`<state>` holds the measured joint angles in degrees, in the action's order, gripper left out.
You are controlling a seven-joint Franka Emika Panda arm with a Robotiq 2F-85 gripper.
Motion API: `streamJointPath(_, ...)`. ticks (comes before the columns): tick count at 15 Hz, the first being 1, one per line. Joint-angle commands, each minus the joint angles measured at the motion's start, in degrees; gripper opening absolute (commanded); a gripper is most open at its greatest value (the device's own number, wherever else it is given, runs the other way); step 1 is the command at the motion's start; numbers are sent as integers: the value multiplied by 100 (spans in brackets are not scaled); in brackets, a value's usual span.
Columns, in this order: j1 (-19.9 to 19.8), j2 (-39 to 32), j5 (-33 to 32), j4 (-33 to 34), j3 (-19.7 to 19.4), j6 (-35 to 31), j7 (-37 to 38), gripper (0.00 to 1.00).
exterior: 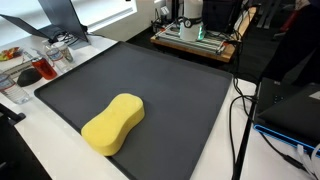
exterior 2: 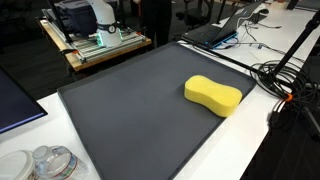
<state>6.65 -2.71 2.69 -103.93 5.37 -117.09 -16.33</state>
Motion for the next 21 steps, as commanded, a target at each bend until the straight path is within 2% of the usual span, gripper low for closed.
streamJointPath(1, 207, -1031, -774, 1436, 202, 865, 534, 100)
streamJointPath(6, 618, -2165, -1418, 2900, 269, 1711, 862, 100)
streamJointPath(10, 970, -2959, -1917, 3744, 206, 1695, 815, 100)
streamJointPath(13, 1126, -3249, -2234, 3822, 139, 1160, 796, 100)
streamJointPath(17, 1130, -3328, -2258, 3511, 56, 738, 1320, 100)
streamJointPath(18, 1090, -3320, -2139, 3543, 137, 879, 1113, 100)
streamJointPath(21, 1088, -3377, -2143, 3539, 90, 781, 1199, 100)
